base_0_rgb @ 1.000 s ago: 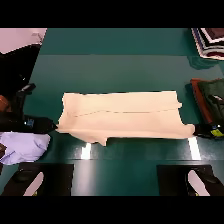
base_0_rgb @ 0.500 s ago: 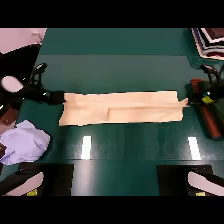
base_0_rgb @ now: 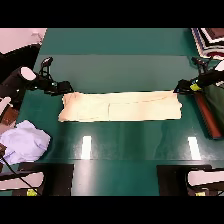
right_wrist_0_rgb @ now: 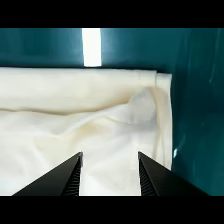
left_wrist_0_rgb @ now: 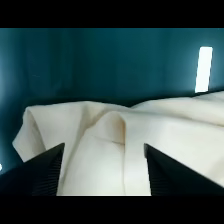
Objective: Fold the shirts.
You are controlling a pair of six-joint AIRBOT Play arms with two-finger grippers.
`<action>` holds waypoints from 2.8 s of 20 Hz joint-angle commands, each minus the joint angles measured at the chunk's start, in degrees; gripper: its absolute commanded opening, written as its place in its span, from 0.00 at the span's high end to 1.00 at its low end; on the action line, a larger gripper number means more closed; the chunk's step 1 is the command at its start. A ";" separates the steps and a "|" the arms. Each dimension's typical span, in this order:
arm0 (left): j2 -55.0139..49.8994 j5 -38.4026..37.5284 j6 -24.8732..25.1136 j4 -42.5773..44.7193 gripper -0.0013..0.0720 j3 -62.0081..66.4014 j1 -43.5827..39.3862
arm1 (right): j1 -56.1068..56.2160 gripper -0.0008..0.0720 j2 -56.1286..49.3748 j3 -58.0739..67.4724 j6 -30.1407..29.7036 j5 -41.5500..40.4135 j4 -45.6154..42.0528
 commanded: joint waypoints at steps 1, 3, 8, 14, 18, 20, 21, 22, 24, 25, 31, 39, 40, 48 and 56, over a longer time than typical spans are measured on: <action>-0.66 -7.93 -0.09 -0.33 0.38 4.57 0.02 | -4.44 0.42 -0.63 0.72 -2.93 4.26 5.84; -0.66 -11.37 0.00 -0.98 0.94 5.33 -0.09 | -9.07 0.42 1.22 -2.64 -3.80 6.29 6.01; -0.68 -10.10 0.57 -9.68 0.94 5.33 -0.63 | -18.95 0.19 1.70 -14.71 -9.16 5.53 13.62; -2.16 -1.11 -1.11 -9.70 0.94 4.98 -11.08 | -14.95 0.20 -4.39 -17.73 -11.28 3.21 21.84; -6.08 6.23 -6.29 -10.49 0.94 5.22 -18.91 | -11.10 0.94 -3.63 -17.70 -14.36 0.15 22.01; -8.90 9.44 -7.82 -12.35 0.95 6.80 -22.40 | -11.02 0.97 -0.81 -17.68 -14.45 -0.90 22.40; -10.95 10.12 -7.80 -12.52 0.95 8.85 -24.28 | -11.02 0.97 0.90 -17.03 -14.43 -0.61 22.40; -13.44 9.64 -7.80 -12.50 0.95 11.72 -25.99 | -10.97 0.97 2.71 -15.54 -14.16 0.70 22.58; -18.18 8.09 -7.69 -12.46 0.95 16.87 -28.98 | -9.75 0.97 6.34 -10.88 -13.20 4.22 22.82; -20.24 7.52 -7.67 -12.39 0.95 18.82 -30.18 | -8.70 0.97 8.07 -8.31 -12.13 5.31 23.17; -28.11 5.05 -7.80 -12.44 0.95 25.09 -34.36 | 3.06 0.97 12.35 7.34 -5.90 7.06 23.98; -28.39 3.23 -7.58 -11.61 0.95 26.23 -34.60 | 14.56 0.97 12.33 16.85 -4.57 5.77 24.04; -28.11 1.64 -7.56 -11.58 0.94 27.82 -34.01 | 16.11 0.97 12.33 16.85 -4.59 4.61 24.15; -9.86 -13.25 -7.56 8.02 0.94 37.79 -15.87 | 37.66 0.97 3.87 16.85 -12.09 -6.27 35.50; 5.14 -17.25 -7.52 13.97 0.94 37.83 -1.07 | 53.72 0.36 -12.20 26.58 -18.05 -12.68 24.76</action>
